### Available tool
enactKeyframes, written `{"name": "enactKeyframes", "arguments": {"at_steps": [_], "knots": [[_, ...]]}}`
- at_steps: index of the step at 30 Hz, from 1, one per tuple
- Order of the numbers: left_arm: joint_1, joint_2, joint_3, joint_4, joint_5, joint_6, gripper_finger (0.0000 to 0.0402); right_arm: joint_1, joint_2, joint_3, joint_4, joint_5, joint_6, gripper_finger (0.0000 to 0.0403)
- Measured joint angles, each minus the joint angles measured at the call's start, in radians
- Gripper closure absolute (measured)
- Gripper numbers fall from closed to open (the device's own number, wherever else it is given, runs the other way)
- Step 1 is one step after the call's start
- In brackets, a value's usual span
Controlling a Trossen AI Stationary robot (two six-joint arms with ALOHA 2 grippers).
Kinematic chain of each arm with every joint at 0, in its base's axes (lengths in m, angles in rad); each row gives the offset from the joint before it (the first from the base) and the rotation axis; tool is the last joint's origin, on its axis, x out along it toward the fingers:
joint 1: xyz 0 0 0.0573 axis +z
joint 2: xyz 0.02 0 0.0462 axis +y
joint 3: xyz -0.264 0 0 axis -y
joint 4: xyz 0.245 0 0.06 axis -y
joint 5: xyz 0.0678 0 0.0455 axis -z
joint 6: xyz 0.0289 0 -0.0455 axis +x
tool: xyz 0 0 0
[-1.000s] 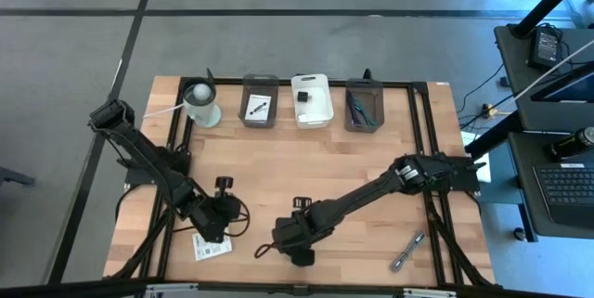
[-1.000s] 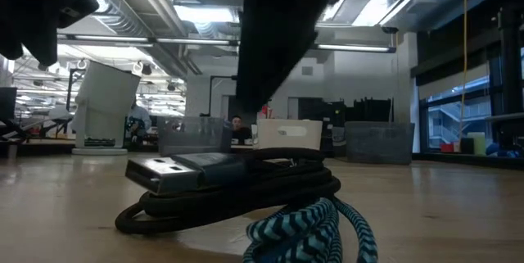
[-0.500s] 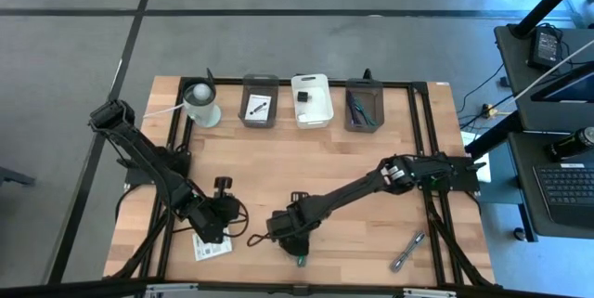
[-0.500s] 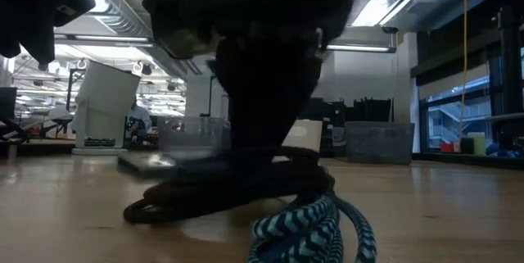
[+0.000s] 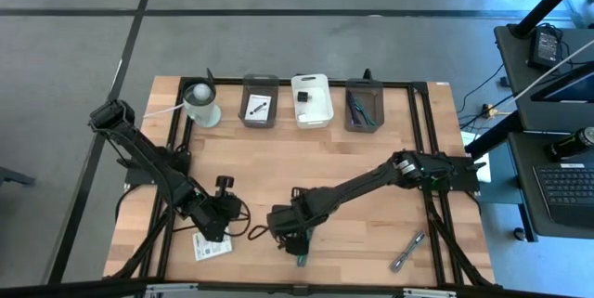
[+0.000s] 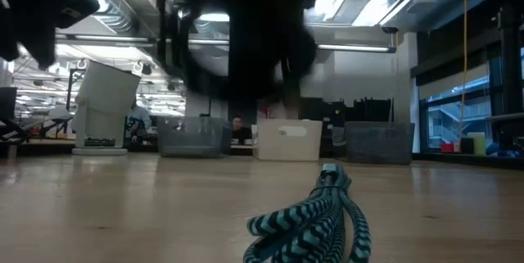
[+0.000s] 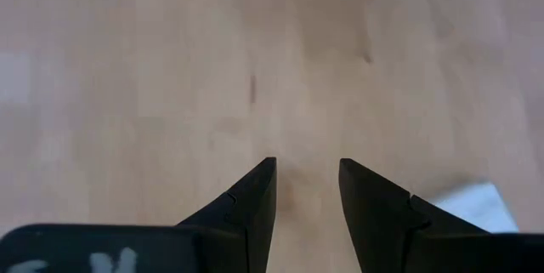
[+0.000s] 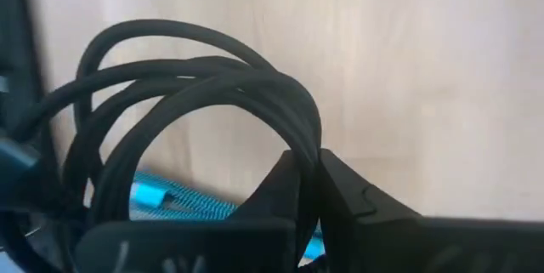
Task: Pick and place items into bin
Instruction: Put the black charger cable into the right black bin
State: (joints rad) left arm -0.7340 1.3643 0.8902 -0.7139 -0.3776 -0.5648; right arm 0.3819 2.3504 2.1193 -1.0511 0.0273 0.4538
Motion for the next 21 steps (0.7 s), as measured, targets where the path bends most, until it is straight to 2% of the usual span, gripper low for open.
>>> {"name": "enactKeyframes", "arguments": {"at_steps": [3, 12, 15, 18, 21], "knots": [[0.020, 0.000, 0.000, 0.000, -0.022, -0.006, 0.0277, -0.006, -0.062, 0.010, -0.040, 0.027, -0.018, 0.0385], [0.119, 0.000, 0.000, 0.008, 0.006, 0.051, 0.0277, -0.074, -0.297, -0.056, -0.327, 0.317, 0.037, 0.0385], [0.159, 0.000, 0.000, 0.008, 0.003, 0.097, 0.0277, -0.137, -0.404, -0.173, -0.314, 0.321, 0.030, 0.0385], [0.206, 0.000, 0.000, 0.007, 0.001, 0.140, 0.0277, -0.220, -0.525, -0.362, -0.205, 0.325, 0.013, 0.0385], [0.256, 0.000, 0.000, 0.007, -0.079, 0.159, 0.0277, -0.316, -0.655, -0.580, -0.065, 0.324, 0.014, 0.0385]]}}
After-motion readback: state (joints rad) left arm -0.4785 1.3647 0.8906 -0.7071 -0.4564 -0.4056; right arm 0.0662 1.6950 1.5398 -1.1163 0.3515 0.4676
